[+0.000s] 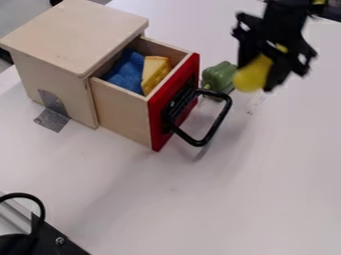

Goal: Put the banana on top of the drawer

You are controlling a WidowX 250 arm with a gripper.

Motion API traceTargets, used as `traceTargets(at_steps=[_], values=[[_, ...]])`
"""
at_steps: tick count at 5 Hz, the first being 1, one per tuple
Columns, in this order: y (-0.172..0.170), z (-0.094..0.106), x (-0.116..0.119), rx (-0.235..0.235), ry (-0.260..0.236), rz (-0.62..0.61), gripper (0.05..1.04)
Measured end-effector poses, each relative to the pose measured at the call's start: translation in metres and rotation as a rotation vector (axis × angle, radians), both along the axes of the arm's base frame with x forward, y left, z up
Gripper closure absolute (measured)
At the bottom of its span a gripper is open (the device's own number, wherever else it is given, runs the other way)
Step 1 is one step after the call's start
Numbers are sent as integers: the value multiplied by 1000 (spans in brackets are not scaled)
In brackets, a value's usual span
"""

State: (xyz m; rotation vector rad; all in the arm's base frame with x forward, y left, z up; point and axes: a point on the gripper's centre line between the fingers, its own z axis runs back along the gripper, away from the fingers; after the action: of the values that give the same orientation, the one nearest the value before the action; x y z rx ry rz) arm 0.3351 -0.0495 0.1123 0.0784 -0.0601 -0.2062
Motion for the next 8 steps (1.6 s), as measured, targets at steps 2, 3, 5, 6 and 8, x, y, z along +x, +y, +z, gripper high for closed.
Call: traceTargets(at_steps=[2,3,5,6,8], values=[[97,57,-8,-86,52,294,482],[152,64,-25,-122,71,383,482],[193,38,-47,-103,-9,345,482],[203,17,-45,-77,-18,321,482],[206,-6,-43,-116,41,329,482]])
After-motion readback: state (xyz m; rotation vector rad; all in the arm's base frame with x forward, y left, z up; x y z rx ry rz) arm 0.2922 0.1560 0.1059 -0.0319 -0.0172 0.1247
